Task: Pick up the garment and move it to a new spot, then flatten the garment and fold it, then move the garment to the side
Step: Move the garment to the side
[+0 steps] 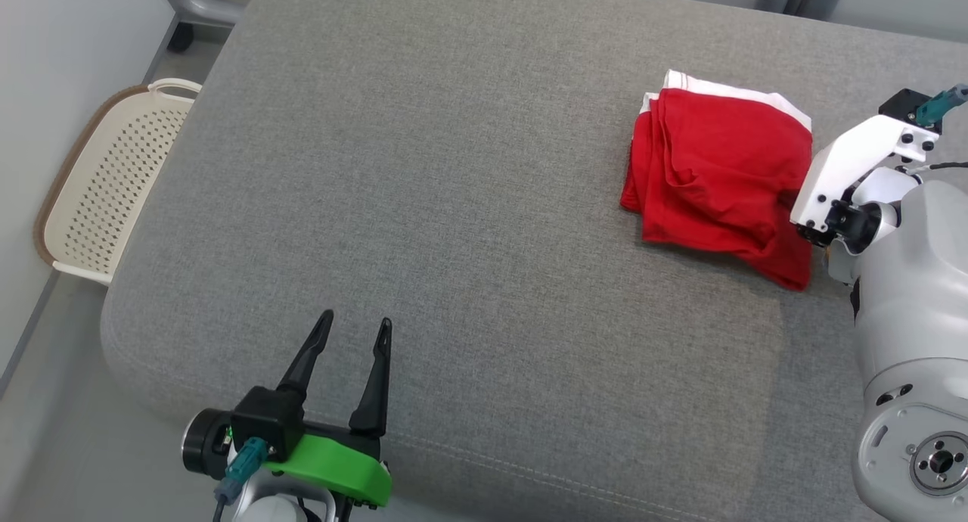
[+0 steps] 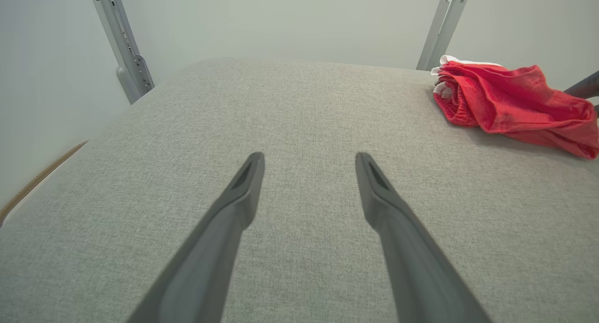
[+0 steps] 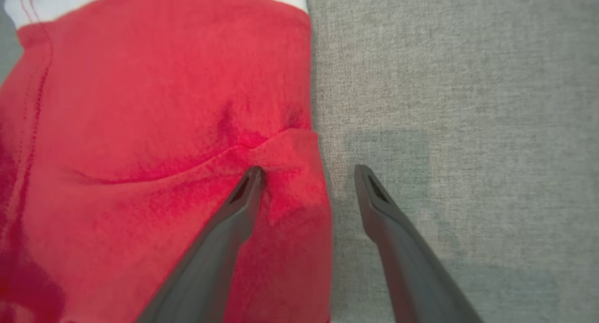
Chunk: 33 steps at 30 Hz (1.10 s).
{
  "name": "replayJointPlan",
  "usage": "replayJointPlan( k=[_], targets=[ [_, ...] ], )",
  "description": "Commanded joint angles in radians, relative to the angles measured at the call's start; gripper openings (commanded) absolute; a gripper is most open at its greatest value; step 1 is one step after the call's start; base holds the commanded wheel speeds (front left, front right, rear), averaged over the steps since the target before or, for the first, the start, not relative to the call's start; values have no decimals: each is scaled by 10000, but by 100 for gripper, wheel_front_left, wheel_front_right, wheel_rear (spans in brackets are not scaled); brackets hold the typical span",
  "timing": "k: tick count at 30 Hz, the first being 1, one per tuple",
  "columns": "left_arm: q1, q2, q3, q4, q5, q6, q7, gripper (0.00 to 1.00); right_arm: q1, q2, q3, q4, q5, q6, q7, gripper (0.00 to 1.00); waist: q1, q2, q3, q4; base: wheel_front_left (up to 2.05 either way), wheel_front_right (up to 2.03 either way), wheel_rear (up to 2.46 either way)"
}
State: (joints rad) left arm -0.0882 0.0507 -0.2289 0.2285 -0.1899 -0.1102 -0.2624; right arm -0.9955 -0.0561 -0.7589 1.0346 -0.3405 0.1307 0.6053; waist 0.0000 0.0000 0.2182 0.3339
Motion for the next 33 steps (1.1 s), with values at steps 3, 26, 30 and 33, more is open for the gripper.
replayJointPlan(
  k=[3,26,30,33],
  targets=[
    [-169,9,-39,-4,3,-29,-27,100,83,-5,-242,-8,-192,-2,-10,100,0,0,138,113,0,0,0],
    [-90,8,-189,177,-140,87,-27,100,-620,41,-562,1683,-910,1,-1298,0,0,0,-115,135,0,0,0],
    [17,23,-104,169,-45,52,-27,100,-667,37,-28,2215,-808,1,-1505,0,0,0,-468,-283,0,0,0],
    [184,79,-18,155,-6,57,-27,100,-537,24,459,2415,-721,-1,-1535,0,0,0,-756,-698,0,0,0]
  ],
)
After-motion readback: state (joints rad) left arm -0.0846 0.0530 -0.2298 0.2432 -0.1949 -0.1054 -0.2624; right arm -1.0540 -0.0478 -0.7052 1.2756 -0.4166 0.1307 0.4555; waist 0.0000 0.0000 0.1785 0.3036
